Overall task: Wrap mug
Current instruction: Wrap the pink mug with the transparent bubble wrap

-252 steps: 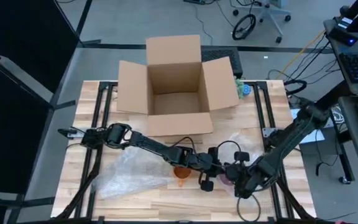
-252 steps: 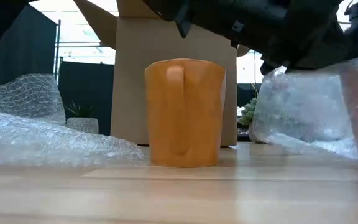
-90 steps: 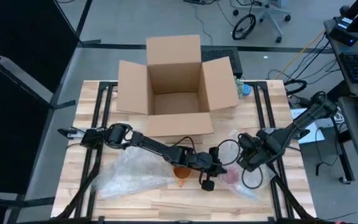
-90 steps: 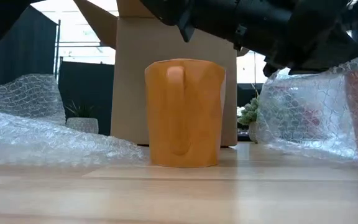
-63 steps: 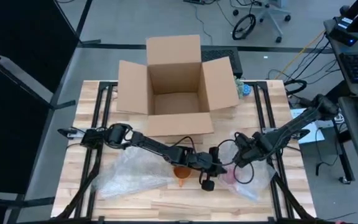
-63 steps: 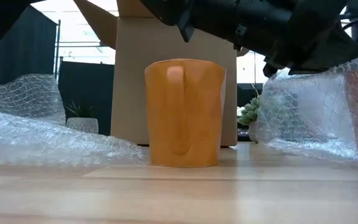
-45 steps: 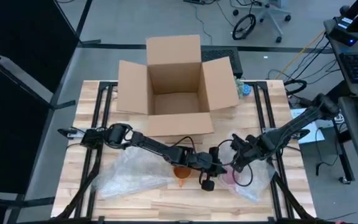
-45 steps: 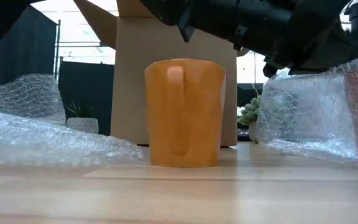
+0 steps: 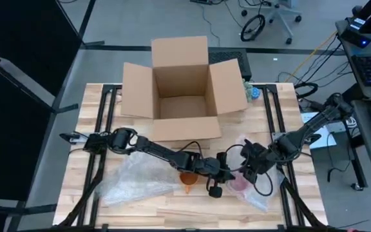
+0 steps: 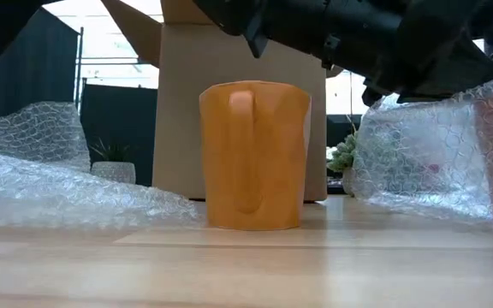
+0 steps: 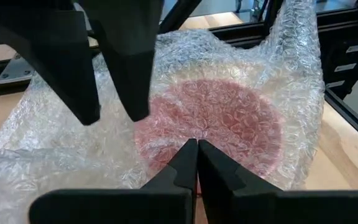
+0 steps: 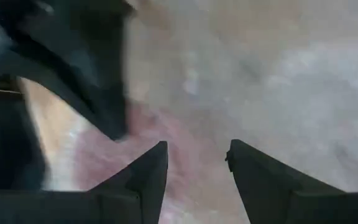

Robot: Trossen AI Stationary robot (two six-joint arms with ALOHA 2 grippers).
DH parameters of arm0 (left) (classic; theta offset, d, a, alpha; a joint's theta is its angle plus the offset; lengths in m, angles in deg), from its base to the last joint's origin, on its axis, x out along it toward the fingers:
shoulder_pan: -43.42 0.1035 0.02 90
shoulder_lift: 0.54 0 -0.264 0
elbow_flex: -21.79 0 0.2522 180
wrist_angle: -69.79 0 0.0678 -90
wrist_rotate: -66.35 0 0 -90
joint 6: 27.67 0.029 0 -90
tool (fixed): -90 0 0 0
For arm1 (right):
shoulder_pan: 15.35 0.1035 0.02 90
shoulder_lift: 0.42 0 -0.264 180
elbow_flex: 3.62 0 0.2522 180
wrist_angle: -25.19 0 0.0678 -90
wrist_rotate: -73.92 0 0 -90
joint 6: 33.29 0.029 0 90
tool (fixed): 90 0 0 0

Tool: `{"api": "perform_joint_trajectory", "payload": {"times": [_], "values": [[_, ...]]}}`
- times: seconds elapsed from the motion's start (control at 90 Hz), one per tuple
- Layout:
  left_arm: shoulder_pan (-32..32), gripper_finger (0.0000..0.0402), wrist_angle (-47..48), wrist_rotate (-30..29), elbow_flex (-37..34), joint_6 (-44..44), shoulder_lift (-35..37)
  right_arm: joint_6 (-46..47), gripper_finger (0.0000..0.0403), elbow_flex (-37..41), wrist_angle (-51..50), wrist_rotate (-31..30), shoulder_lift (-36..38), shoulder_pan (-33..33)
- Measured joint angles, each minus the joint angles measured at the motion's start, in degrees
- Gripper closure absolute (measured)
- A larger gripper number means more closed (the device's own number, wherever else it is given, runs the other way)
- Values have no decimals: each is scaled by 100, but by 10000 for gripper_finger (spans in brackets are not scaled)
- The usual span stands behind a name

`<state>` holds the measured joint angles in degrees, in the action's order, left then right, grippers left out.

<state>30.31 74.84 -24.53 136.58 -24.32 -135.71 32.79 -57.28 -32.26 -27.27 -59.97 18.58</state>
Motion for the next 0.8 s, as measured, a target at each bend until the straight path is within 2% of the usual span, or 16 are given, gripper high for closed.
{"api": "perform_joint_trajectory", "payload": {"times": [0.178, 0.322, 0.456, 0.633, 0.8], "values": [[0, 402, 0, 0, 0, 0, 0, 1174, 245, 0, -1387, -850, -6, -162], [0, 402, -1, 0, 0, -1, 0, 1614, 245, 1, -2149, -949, -8, -584], [0, 402, 0, 0, 0, 0, 0, 1260, 245, 2, -2255, -913, -9, -1106], [0, 402, 0, 0, 0, -2, 0, 297, 245, 2, -2249, -781, -9, -1978], [0, 402, 0, 0, 0, -2, 0, -607, 225, 2, -2112, -449, -9, -2667]]}}
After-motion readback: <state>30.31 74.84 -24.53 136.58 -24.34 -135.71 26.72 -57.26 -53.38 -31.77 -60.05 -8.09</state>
